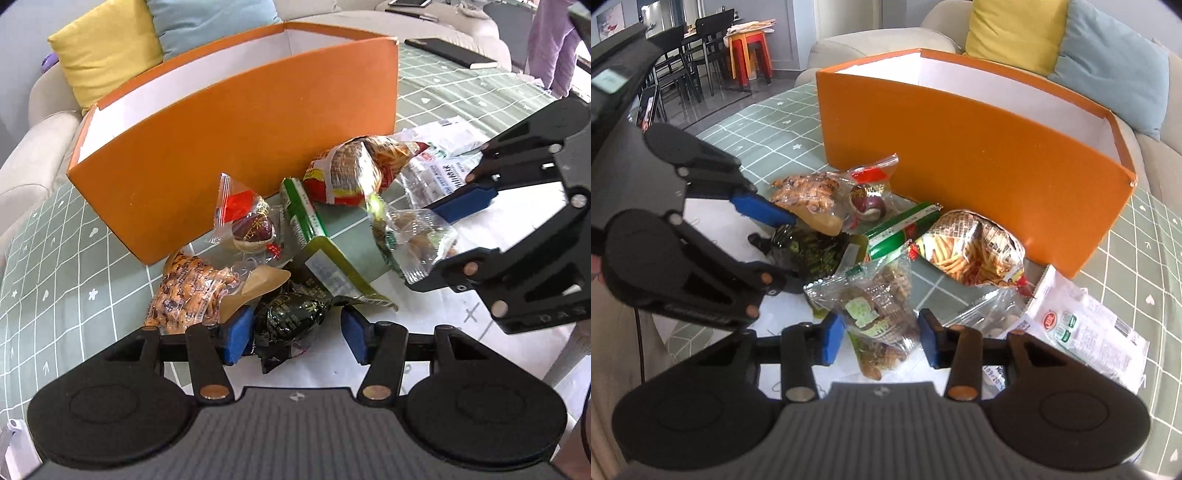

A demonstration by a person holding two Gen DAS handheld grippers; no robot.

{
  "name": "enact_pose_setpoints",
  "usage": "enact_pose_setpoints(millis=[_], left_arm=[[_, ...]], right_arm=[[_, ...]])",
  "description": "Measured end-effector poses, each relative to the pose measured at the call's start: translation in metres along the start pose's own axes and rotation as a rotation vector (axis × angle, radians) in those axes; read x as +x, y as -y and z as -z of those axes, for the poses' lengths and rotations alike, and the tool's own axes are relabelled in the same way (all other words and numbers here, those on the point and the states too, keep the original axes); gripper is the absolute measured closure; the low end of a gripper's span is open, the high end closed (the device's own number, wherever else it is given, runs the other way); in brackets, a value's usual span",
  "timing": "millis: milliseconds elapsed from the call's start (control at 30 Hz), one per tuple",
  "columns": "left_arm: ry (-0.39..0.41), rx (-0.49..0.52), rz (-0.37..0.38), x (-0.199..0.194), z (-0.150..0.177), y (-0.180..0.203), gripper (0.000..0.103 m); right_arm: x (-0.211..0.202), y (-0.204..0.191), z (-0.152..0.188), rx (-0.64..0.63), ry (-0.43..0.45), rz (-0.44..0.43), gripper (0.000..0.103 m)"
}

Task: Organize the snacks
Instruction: 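Grasp the dark seaweed bag with the left tool while the right tool approaches the clear nut bag, then carry the seaweed bag over the orange box with the left tool while the right tool carries the nut bag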

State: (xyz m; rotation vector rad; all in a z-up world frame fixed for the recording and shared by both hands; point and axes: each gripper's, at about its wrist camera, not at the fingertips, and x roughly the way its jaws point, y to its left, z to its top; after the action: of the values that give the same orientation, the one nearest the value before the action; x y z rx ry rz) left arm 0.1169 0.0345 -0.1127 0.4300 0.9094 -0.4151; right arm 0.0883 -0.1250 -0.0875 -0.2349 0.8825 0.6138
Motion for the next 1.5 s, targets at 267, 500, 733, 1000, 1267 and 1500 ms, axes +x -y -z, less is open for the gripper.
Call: enact_pose_setpoints(millis=[267,500,733,1000,1267,1500], left_arm=[[-0.016,0.004,-0.013,0.007,-0.004,0.01,0.05],[-0.01,-0.111,-0.052,0.001,0.001,0.017,0.051],[0.015,-0.281,-0.037,-0.02,0.01,0.011,0.052],[0.087,-0.52,-0.006,-0.053,0.013,-0.012,0.052],[0.16,-0.586,-0.016,-0.084,-0.001,-0.024,0.052],[0.184,-0.652,-0.037,-0.096,-0.016,-0.045,0.052]], right_arm=[[0.002,0.0,0.0,0.012,0.003,0.004,0.061],[0.001,0.001,0.0,0.017,-0.003,0.018,0.062],[-0.004,0.001,-0.001,0.034,-0.005,0.025,0.062],[-0.024,0.002,-0.002,0.081,0.024,0.019,0.063],[-0.052,-0.007,-0.015,0.063,0.108,0.013,0.063],[-0.071,-0.001,-0.037,0.089,0.161,0.016,0.063]])
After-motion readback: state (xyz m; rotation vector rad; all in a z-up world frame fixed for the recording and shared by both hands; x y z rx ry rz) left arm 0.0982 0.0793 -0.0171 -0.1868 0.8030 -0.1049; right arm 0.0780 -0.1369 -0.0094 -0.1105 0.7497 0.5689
